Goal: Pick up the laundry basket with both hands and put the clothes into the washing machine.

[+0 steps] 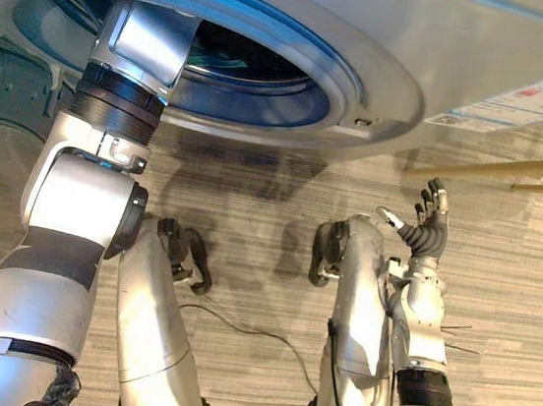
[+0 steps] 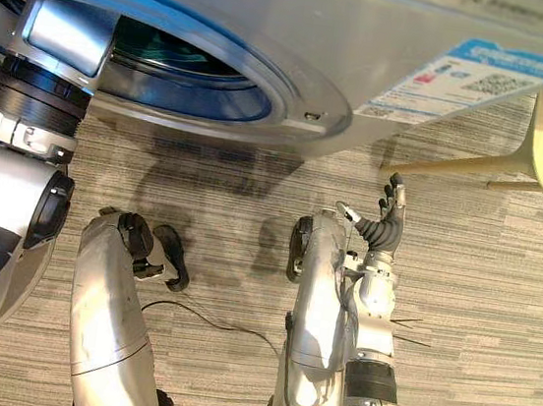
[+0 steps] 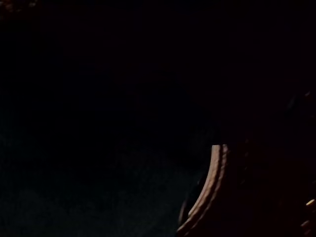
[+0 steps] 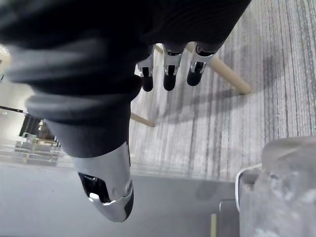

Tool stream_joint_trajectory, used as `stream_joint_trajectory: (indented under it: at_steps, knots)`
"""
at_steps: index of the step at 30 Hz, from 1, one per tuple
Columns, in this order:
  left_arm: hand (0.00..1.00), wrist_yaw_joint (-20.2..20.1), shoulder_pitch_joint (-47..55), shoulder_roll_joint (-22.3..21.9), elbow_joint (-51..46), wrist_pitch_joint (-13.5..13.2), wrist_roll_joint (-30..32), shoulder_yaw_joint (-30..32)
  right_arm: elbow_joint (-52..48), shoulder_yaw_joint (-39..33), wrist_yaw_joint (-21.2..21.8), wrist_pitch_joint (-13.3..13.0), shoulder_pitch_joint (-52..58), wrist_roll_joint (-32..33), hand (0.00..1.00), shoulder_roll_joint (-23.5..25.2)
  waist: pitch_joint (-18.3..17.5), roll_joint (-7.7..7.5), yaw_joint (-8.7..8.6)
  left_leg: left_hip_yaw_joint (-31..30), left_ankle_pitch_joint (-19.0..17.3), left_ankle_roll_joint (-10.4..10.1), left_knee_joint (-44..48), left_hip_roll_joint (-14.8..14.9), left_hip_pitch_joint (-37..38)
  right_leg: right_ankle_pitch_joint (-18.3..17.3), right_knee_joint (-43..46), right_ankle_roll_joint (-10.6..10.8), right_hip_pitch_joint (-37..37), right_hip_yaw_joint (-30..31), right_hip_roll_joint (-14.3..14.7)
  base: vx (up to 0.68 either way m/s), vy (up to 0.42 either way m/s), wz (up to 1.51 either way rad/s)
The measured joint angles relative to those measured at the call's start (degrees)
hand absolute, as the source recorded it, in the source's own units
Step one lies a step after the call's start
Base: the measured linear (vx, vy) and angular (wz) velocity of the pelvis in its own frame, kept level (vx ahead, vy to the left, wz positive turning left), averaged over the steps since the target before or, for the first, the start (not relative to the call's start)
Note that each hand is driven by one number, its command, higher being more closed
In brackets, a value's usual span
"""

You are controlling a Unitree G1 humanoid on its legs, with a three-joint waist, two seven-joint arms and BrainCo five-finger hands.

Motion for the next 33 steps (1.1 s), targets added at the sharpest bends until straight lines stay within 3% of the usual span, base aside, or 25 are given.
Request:
stream_joint_trajectory:
  at_steps: [3, 9, 14, 23, 29, 33]
  knots:
    - [0.0, -5.59, 1.37, -0.11, 4.12, 1.78, 7.26, -1.73, 1.08, 0.14, 1.39, 0.02, -0.46, 0.88, 0.0, -0.36, -0.11, -0.19, 0.03, -0.23, 0.0, 0.0, 0.02, -0.19, -0.16, -0.12, 0.04, 0.17, 0.19, -0.13, -0.17, 0.03, -0.004, 0.04]
    - [0.0, -11.55, 6.29, -1.32, 4.14, 1.9, 13.57, -4.63, 2.26, 1.51, 3.42, 0.61, -1.37, 1.17, 0.0, -1.91, -0.25, -0.37, 0.42, -0.37, 0.34, -0.12, 0.03, -0.88, 0.38, -0.6, 0.34, -0.02, 0.99, -0.11, -0.86, 0.0, -0.003, 0.07]
    - [0.0, -12.07, 6.5, -0.43, 2.4, 2.01, 11.4, -4.51, 2.05, 2.07, 4.42, 0.98, -1.38, 1.16, 0.0, -2.28, -0.25, -0.37, 0.92, -0.87, 0.53, -0.39, 0.01, -0.74, 0.35, -0.79, 0.56, -0.4, 0.99, -0.4, -0.81, 0.0, 0.0, 0.0]
    - [0.0, -5.96, 16.75, 2.5, -10.22, 1.9, 8.49, 0.18, 2.21, 2.26, 4.37, 1.32, 0.62, -1.38, 0.0, -2.37, -0.28, -0.33, 2.74, -2.3, 2.5, -2.28, -4.13, -1.06, 2.64, -1.58, -1.66, -2.11, 4.15, -3.26, -1.16, 0.02, -0.03, 0.06]
    - [0.0, -8.13, 20.16, 4.62, -10.42, 2.09, 8.48, 0.39, 3.36, 5.04, 5.29, 2.99, 0.48, -1.42, 0.0, -2.3, -1.91, -0.29, 3.64, -2.77, 6.13, -3.67, -11.03, -1.21, 4.17, -0.67, -6.44, -4.0, 6.29, -6.0, -1.82, 0.02, -0.072, 0.11]
    - [0.0, -12.24, 22.47, 4.32, -9.18, 2.98, 8.53, 2.34, 3.37, 6.68, 7.08, 3.81, 0.29, -1.39, 0.0, -2.28, -2.99, -0.26, 4.01, -2.83, 6.77, -4.25, -12.59, -0.93, 4.46, -0.34, -7.59, -4.63, 6.47, -6.75, -1.66, 0.03, -0.049, -0.01]
